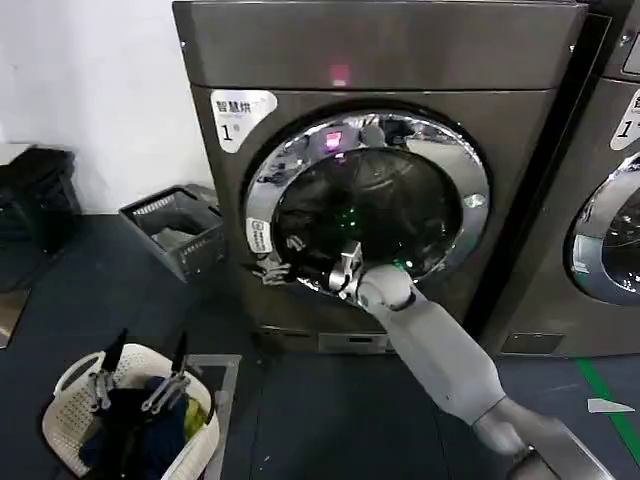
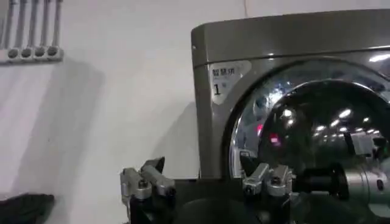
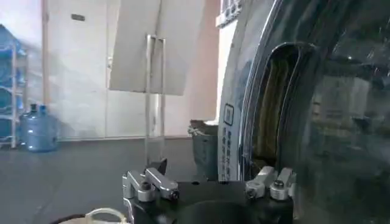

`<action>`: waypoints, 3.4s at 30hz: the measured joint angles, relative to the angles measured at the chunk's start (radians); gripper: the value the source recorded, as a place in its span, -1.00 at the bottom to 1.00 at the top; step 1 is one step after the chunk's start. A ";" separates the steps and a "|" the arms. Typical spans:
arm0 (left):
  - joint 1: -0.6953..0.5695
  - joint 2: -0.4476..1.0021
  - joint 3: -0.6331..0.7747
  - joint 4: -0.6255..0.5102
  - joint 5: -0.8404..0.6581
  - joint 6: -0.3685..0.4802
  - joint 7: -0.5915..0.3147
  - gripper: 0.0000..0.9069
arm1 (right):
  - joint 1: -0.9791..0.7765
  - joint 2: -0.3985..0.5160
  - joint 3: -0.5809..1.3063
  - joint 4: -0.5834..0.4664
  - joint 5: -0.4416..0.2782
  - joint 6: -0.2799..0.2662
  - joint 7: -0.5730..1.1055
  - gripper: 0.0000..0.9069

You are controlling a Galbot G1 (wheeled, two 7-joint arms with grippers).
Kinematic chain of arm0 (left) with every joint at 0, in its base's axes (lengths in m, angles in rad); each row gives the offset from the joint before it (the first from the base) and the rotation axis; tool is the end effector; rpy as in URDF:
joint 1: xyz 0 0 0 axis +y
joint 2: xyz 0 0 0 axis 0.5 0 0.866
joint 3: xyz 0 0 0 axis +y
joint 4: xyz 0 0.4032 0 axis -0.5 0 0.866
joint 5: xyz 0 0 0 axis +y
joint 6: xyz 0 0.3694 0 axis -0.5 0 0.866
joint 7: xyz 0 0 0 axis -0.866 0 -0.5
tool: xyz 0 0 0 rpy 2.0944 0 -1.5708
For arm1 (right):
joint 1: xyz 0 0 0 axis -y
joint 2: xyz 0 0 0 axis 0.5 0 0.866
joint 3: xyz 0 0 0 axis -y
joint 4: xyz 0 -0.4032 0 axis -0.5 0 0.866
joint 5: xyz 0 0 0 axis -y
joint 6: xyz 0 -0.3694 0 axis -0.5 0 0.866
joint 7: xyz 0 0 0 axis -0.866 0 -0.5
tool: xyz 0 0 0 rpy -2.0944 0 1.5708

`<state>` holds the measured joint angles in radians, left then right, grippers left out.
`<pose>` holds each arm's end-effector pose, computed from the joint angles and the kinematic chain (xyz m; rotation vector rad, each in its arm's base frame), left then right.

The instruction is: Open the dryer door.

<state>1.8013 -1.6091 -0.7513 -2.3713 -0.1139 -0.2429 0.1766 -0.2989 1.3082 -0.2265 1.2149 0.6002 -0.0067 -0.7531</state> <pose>0.0867 0.0527 -0.2738 -0.0114 2.8505 0.0966 0.5768 0.0899 -0.2490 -1.8579 2.4236 -0.0908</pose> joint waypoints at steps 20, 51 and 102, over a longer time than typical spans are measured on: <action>-0.088 0.053 -0.114 0.050 -0.147 0.085 0.037 1.00 | -0.123 -0.152 0.028 0.178 0.028 0.063 -0.246 1.00; -0.326 0.450 -0.174 0.352 -0.594 0.157 0.235 1.00 | -0.352 -0.353 0.206 0.414 0.106 0.071 -0.531 1.00; -0.639 0.763 0.208 0.558 -0.861 0.045 0.568 1.00 | -0.789 -0.505 0.531 0.662 0.187 0.133 -0.600 1.00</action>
<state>1.1627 -0.8464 -0.5429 -1.8138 -0.9747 -0.1979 0.7445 -1.0882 0.8037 0.3042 1.8768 0.7874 0.1267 -1.3529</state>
